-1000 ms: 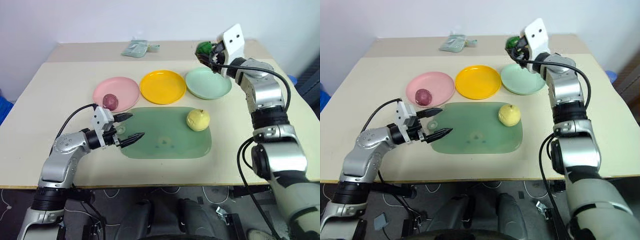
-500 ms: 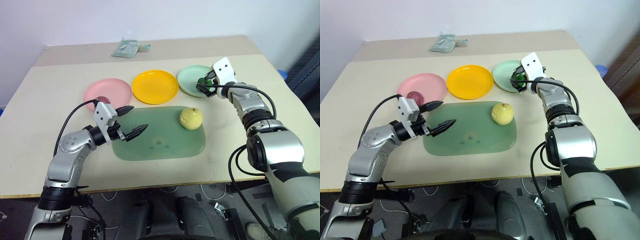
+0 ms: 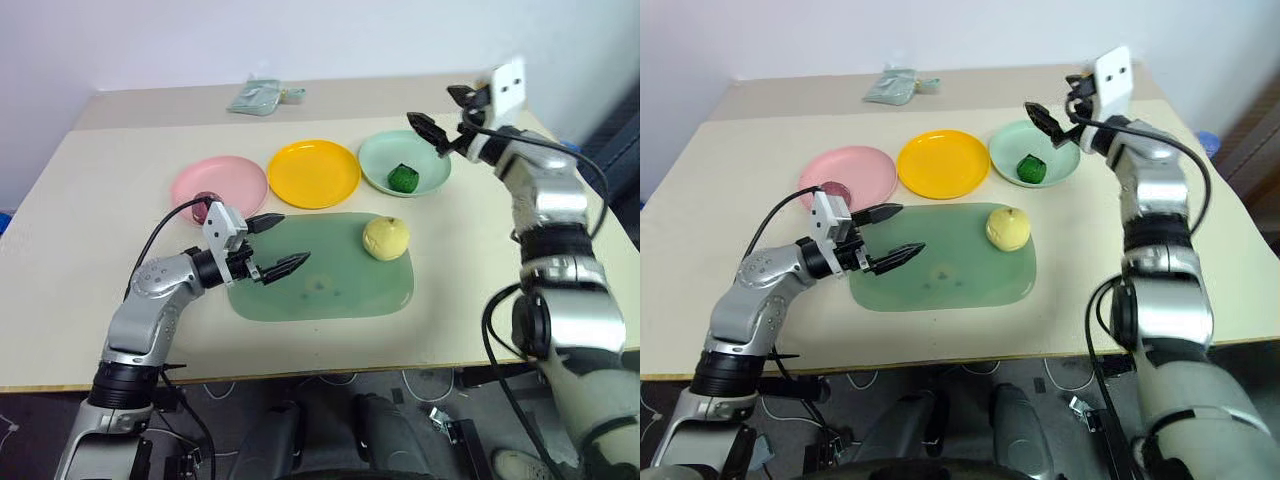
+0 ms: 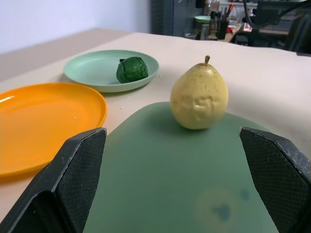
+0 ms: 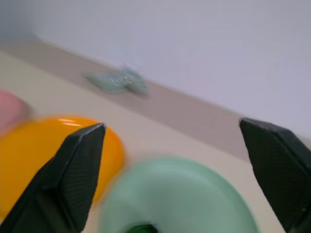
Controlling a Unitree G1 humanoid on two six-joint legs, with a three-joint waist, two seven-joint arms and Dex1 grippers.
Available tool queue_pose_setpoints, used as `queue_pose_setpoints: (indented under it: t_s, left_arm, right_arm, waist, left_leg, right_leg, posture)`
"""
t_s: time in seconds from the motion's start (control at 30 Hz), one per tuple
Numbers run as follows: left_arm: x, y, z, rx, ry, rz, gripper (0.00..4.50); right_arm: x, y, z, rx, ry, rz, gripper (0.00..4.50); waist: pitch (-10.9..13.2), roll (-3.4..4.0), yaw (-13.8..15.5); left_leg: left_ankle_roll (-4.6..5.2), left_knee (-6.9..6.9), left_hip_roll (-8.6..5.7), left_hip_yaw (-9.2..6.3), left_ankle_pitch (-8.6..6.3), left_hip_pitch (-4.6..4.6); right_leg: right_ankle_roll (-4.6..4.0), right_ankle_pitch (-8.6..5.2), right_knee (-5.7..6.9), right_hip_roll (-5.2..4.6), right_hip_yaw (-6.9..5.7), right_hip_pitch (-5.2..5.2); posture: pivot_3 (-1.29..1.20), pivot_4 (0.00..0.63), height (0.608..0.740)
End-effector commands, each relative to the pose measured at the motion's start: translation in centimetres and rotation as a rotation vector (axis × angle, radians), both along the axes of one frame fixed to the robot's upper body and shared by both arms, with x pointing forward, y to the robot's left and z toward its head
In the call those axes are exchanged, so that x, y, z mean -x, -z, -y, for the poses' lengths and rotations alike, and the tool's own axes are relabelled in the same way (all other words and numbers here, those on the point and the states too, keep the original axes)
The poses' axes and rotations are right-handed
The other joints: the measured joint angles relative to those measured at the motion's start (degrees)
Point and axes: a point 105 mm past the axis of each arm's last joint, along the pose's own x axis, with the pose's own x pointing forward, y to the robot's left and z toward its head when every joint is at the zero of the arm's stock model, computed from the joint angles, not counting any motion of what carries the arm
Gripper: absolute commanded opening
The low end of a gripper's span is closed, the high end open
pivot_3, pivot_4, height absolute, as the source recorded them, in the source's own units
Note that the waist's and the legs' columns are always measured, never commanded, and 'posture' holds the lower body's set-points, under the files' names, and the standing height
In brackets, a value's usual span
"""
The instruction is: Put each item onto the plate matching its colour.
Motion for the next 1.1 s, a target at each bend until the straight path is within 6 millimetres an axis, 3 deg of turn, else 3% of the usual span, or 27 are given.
queue_pose_setpoints:
  t_s: [0.03, 0.27, 0.5, 1.07, 1.1]
  left_arm:
    - [0.5, -1.7, -0.5, 0.015, 0.039, 0.028, 4.50]
    - [1.9, -2.3, -0.8, -0.004, 0.125, -0.007, 4.50]
    - [2.5, -2.7, -1.5, -0.031, 0.162, -0.025, 4.50]
    - [3.5, -2.4, -2.2, -0.053, 0.167, -0.022, 4.50]
    - [3.5, -2.3, -2.2, -0.054, 0.165, -0.021, 4.50]
  right_arm:
    - [4.0, 0.1, -1.7, 0.001, -0.061, -0.018, 4.48]
    - [8.5, 4.6, -3.2, 0.017, -0.017, -0.132, 4.48]
    - [9.7, 7.1, -4.4, 0.024, -0.017, -0.200, 4.48]
    - [7.1, 12.2, -4.7, 0.085, 0.005, -0.305, 4.48]
    - [6.9, 12.3, -4.6, 0.085, 0.009, -0.307, 4.24]
  waist:
    - [0.0, 0.02, 0.6]
    - [0.0, 0.03, 1.0]
    - [0.0, 0.03, 1.0]
    - [0.0, 0.02, 1.0]
    - [0.0, 0.02, 1.0]
  left_leg:
    - [0.02, 0.02, 0.00, 0.01, -0.01, 0.00]
    - [0.01, 0.26, 0.00, 0.04, -0.02, -0.02]
    - [0.03, 0.27, 0.01, 0.04, -0.03, -0.02]
    - [0.04, 0.27, 0.00, 0.04, -0.03, -0.01]
    - [0.04, 0.27, 0.00, 0.04, -0.03, -0.01]
  right_leg:
    - [0.00, 0.00, 0.01, 0.00, 0.01, -0.01]
    - [0.00, 0.00, 0.13, -0.03, 0.01, 0.05]
    - [0.00, 0.00, 0.10, -0.03, -0.01, 0.06]
    - [-0.01, 0.00, 0.07, -0.04, -0.02, 0.09]
    - [0.00, -0.01, 0.07, -0.04, -0.02, 0.09]
  posture:
    - [0.00, 0.150, 0.740]
    - [0.00, 0.150, 0.740]
    - [0.00, 0.150, 0.740]
    - [0.00, 0.150, 0.740]
    - [0.00, 0.150, 0.740]
